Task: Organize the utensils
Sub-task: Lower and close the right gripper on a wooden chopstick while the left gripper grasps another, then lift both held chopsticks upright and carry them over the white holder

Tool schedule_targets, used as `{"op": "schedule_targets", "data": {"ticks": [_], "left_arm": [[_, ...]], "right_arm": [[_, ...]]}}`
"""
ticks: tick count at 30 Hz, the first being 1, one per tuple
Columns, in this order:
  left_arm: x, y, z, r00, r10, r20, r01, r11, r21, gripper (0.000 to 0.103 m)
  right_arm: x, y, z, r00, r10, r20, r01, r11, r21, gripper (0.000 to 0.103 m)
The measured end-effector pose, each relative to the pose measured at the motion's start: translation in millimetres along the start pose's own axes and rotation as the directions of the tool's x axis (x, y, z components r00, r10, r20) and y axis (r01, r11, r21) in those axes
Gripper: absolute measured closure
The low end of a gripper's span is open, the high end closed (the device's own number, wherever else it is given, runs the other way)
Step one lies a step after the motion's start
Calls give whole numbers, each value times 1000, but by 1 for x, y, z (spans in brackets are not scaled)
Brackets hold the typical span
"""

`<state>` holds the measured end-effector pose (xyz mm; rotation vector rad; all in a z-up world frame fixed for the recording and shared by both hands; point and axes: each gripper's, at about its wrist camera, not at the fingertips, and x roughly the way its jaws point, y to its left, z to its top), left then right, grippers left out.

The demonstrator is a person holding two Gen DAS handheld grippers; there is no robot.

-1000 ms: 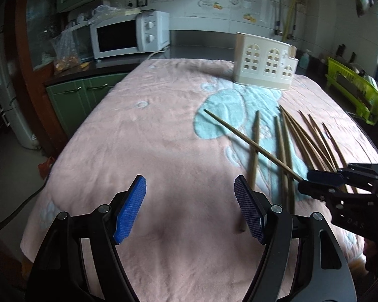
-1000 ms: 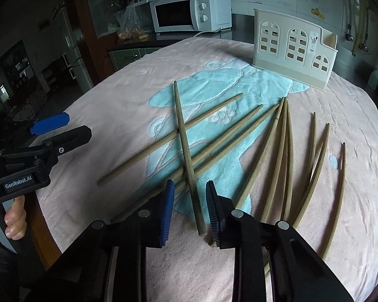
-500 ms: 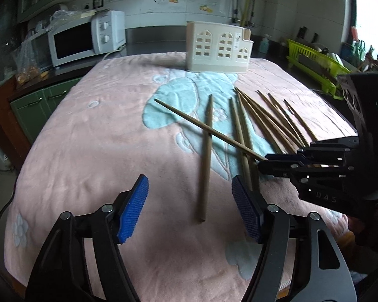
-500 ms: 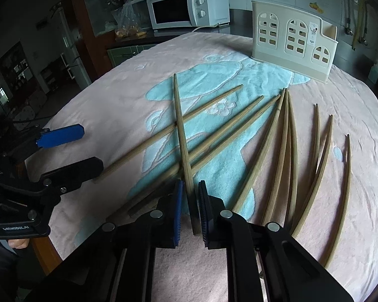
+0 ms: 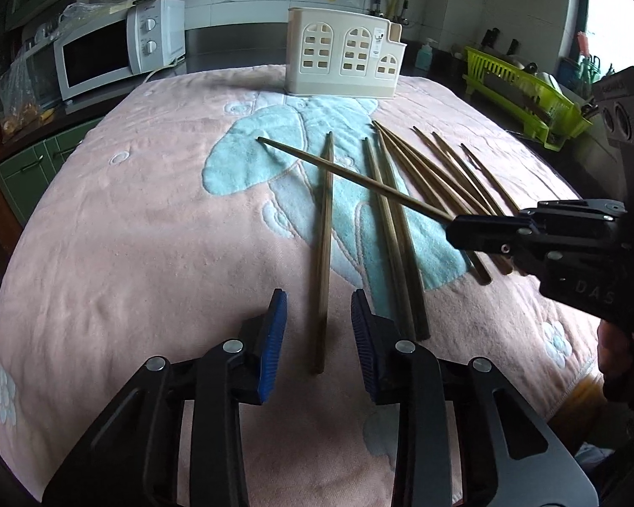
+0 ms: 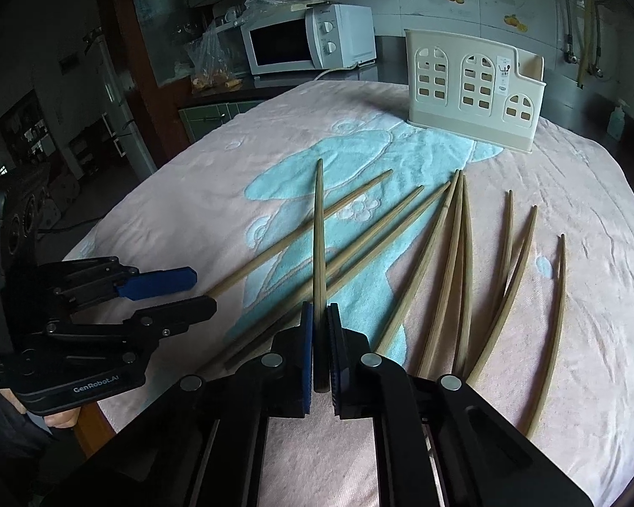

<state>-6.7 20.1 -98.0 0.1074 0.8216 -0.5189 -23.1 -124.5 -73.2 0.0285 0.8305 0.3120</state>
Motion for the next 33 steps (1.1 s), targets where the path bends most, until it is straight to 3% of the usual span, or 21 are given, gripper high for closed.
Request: {"op": "schedule_targets", "data": {"ticks": [6, 13, 19, 23, 33], "left_arm": [[15, -2, 11, 998, 28, -53, -28, 1000, 2, 78], [17, -8, 14, 997, 52, -64, -51, 998, 28, 82], [16, -9, 17, 993, 82, -80, -82, 997, 4, 94], [17, -14, 17, 989, 115, -87, -114, 993, 18, 95], [19, -21, 16, 989, 106, -106, -103, 994, 41, 95]], "right_arm": [[-19, -5, 6, 999, 4, 50, -5, 1000, 23, 97], [-40, -13, 16, 993, 13, 117, -19, 998, 53, 97], [-57, -19, 20, 988, 14, 154, -25, 997, 73, 96], [-64, -22, 20, 985, 12, 175, -27, 996, 82, 96], [-76, -29, 21, 978, 12, 209, -33, 995, 96, 96]]}}
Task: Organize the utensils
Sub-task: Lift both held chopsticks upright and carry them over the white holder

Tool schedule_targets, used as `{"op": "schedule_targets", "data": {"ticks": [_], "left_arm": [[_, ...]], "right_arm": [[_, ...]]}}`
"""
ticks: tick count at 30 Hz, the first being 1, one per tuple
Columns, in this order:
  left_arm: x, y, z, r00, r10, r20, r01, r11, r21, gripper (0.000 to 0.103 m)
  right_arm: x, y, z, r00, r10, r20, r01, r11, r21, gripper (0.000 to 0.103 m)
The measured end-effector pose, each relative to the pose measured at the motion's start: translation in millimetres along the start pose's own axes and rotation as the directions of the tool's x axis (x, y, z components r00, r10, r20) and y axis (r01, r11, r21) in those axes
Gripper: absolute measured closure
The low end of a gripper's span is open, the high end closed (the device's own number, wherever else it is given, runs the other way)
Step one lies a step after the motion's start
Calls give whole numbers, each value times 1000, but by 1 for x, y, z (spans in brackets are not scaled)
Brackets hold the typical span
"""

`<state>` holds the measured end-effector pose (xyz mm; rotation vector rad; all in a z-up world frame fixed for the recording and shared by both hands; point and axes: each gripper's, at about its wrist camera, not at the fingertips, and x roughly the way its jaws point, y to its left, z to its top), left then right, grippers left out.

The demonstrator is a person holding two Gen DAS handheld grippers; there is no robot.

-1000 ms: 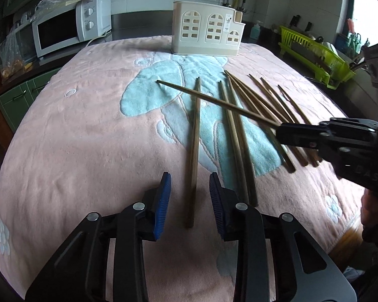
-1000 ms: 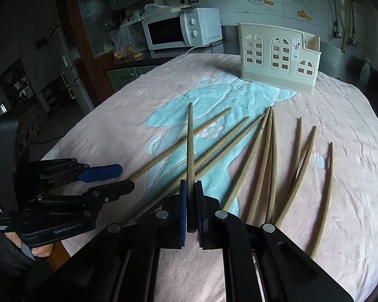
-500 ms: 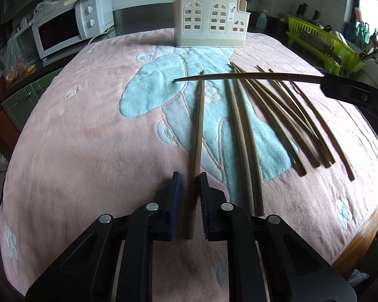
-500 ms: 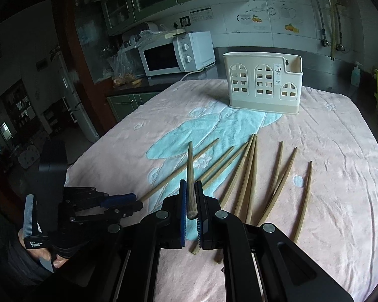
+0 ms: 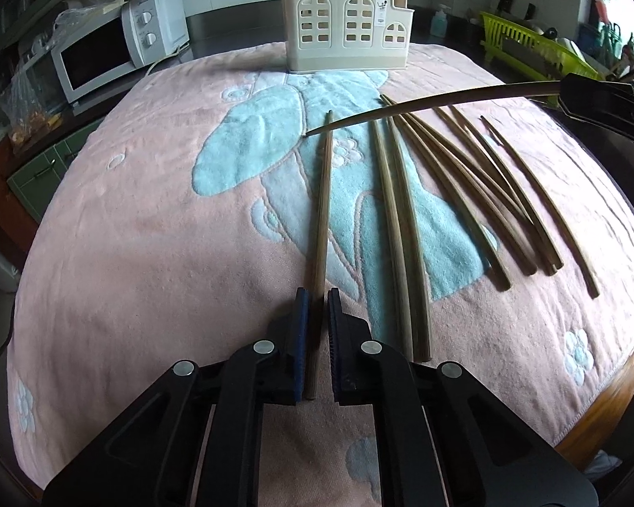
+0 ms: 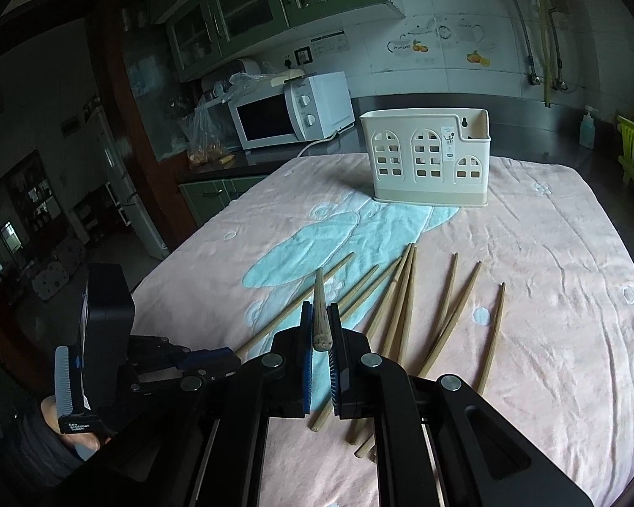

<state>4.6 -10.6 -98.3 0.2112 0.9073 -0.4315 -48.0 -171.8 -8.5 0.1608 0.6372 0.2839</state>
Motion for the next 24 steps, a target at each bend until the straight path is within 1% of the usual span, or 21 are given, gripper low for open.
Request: {"op": "schedule_targets", "data": {"ticks": [5, 8, 12, 15, 21, 24], "left_arm": [[0, 2, 1, 1000, -12, -2, 12, 1000, -15, 95], [-2, 4, 0, 999, -28, 15, 29, 999, -39, 97], [-15, 5, 5, 996, -42, 77, 46, 997, -59, 97], [-28, 6, 14, 991, -46, 129, 56, 996, -69, 97], [-52, 9, 35, 971, -50, 233, 73, 993, -90, 98], [-60, 11, 46, 962, -59, 266, 86, 992, -95, 98]], "right_arm": [[-4, 1, 2, 1000, 3, 13, -3, 1000, -1, 96], [-8, 1, 5, 1000, 3, 24, -3, 1000, -1, 96], [-13, 0, 9, 999, 2, 37, -2, 1000, -2, 96], [-14, -1, 14, 999, 9, 47, -9, 1000, 5, 96], [-28, -7, 35, 994, 30, 101, -31, 999, 13, 96], [-36, -10, 51, 990, 37, 133, -39, 999, 14, 97]]}}
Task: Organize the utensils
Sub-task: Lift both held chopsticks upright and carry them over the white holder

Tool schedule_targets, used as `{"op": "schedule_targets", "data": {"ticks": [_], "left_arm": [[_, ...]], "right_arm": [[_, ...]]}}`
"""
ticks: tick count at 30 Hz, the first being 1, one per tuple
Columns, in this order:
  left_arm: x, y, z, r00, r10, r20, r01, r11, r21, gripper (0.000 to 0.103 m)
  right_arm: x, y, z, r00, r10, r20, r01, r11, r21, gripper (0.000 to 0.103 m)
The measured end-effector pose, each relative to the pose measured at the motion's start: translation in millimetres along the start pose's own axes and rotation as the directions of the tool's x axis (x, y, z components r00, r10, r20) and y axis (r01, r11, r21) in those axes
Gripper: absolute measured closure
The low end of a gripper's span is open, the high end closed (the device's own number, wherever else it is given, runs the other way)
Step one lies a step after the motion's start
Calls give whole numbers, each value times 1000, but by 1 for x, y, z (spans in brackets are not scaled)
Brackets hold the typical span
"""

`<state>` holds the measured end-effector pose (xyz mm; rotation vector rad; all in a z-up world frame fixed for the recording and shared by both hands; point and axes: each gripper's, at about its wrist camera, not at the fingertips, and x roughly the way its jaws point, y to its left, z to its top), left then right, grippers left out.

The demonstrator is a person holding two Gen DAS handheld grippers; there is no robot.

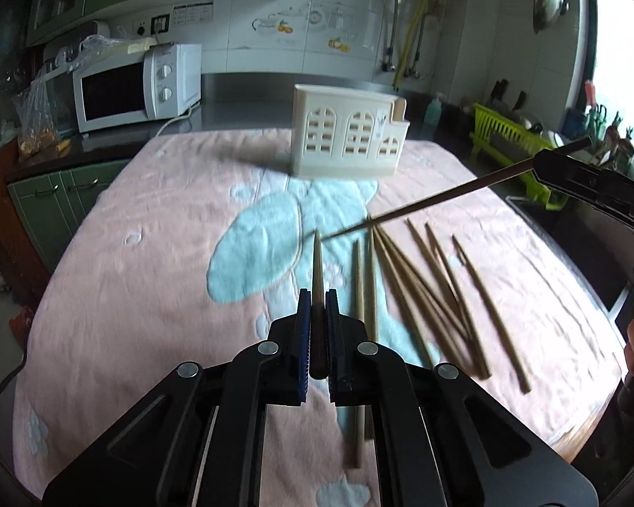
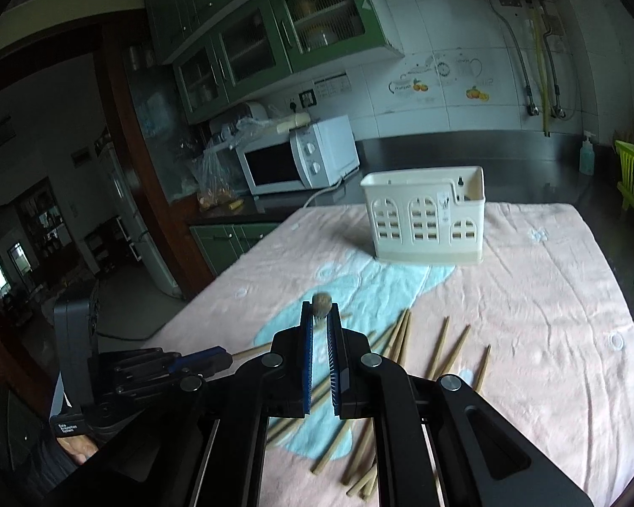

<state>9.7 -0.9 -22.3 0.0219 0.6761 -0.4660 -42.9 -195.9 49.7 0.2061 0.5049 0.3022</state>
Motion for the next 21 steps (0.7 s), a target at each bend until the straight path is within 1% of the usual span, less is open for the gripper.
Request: {"op": "schedule_targets", "data": {"ticks": [5, 8, 14, 18, 21], "left_arm": [[-3, -2, 21, 999, -12, 42, 12, 1000, 6, 98], [-2, -5, 37, 998, -10, 61, 9, 1000, 20, 98], [3, -7, 73, 997, -22, 73, 19, 999, 36, 98], [4, -9, 106, 996, -24, 90, 19, 998, 57, 98], [3, -11, 138, 993, -28, 118, 19, 997, 72, 98]], "right_arm": [[-3, -7, 26, 1000, 8, 21, -8, 1000, 0, 97], [-2, -10, 41, 1000, -1, 24, 1, 1000, -13, 97], [-2, -21, 72, 1000, -13, 23, 14, 999, -41, 97], [-2, -36, 97, 999, -33, 33, 35, 998, -49, 97], [-2, -48, 122, 997, -56, 48, 58, 997, -53, 97]]}}
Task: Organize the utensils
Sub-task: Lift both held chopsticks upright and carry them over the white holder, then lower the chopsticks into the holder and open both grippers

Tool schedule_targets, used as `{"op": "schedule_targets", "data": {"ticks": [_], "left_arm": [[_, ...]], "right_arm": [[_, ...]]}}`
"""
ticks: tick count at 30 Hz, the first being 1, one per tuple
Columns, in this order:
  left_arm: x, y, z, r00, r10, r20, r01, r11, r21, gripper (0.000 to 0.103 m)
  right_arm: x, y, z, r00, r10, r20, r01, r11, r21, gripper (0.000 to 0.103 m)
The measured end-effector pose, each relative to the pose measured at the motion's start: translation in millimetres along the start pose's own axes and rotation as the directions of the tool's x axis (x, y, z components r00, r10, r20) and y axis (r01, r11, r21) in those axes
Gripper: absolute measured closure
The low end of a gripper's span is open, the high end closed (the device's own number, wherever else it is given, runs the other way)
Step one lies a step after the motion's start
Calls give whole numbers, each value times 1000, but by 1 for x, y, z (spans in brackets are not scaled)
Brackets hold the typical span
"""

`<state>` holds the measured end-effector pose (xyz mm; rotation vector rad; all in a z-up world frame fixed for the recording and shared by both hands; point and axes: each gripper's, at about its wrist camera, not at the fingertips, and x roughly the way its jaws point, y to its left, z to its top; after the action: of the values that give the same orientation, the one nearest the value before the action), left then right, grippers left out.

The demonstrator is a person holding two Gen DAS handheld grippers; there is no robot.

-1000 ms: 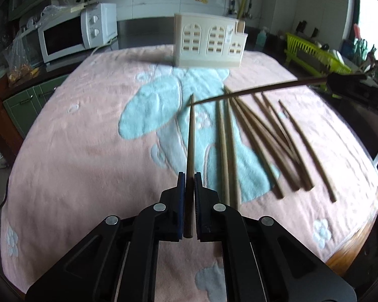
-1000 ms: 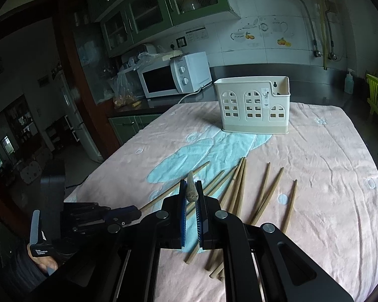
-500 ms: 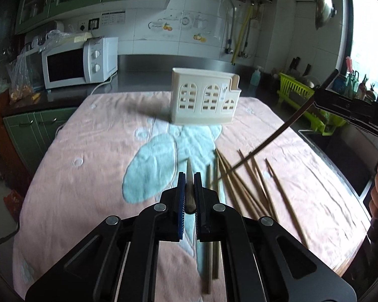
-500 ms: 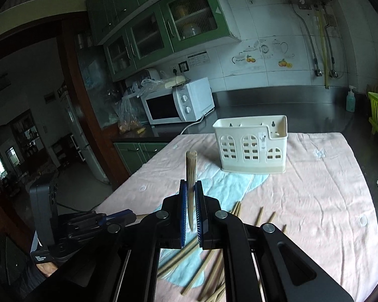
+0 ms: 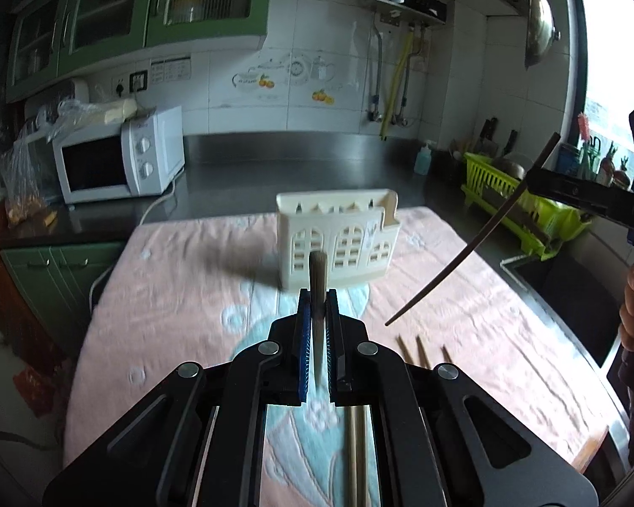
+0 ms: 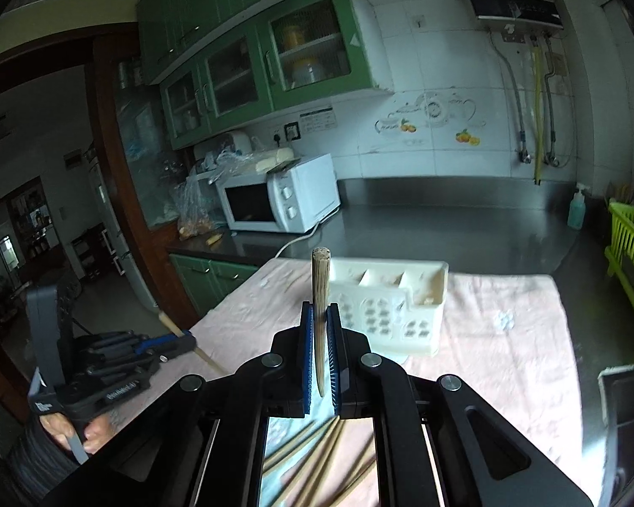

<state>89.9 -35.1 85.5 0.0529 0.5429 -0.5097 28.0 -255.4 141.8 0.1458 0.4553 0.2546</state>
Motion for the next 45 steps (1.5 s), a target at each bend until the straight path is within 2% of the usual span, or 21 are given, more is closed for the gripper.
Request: {"op": "schedule_targets", "data": {"ticks": [8, 11, 15, 20, 25, 34, 37, 43, 45], "left_arm": [[9, -3, 87, 994, 8, 105, -10, 1000, 23, 98], [11, -1, 120, 986, 8, 166, -9, 1000, 0, 98], [19, -2, 159, 967, 35, 254, -33, 999, -13, 98], [47, -3, 188, 952, 76, 297, -73, 997, -22, 98], [88, 4, 192, 956, 96, 276, -88, 995, -42, 98], [152, 24, 167, 987, 100, 125, -88, 991, -97, 98], [158, 27, 160, 990, 97, 101, -87, 991, -101, 97], [145, 22, 148, 991, 94, 92, -86, 992, -89, 92], [131, 20, 144, 991, 94, 100, -85, 993, -87, 88]], "right_arm": [[11, -32, 55, 993, -111, 40, 113, 993, -37, 97], [20, -44, 70, 988, -145, 52, 148, 988, -40, 97], [38, -59, 86, 982, -177, 60, 179, 983, -40, 96], [68, -78, 96, 980, -198, 37, 199, 979, -39, 96], [97, -95, 95, 980, -200, 4, 200, 979, -30, 96], [134, -104, 71, 978, -195, -74, 193, 981, -33, 96], [138, -106, 66, 975, -208, -78, 207, 978, -28, 95], [124, -103, 62, 970, -238, -55, 236, 971, -27, 77], [112, -99, 61, 967, -253, -39, 251, 967, -36, 76]]}}
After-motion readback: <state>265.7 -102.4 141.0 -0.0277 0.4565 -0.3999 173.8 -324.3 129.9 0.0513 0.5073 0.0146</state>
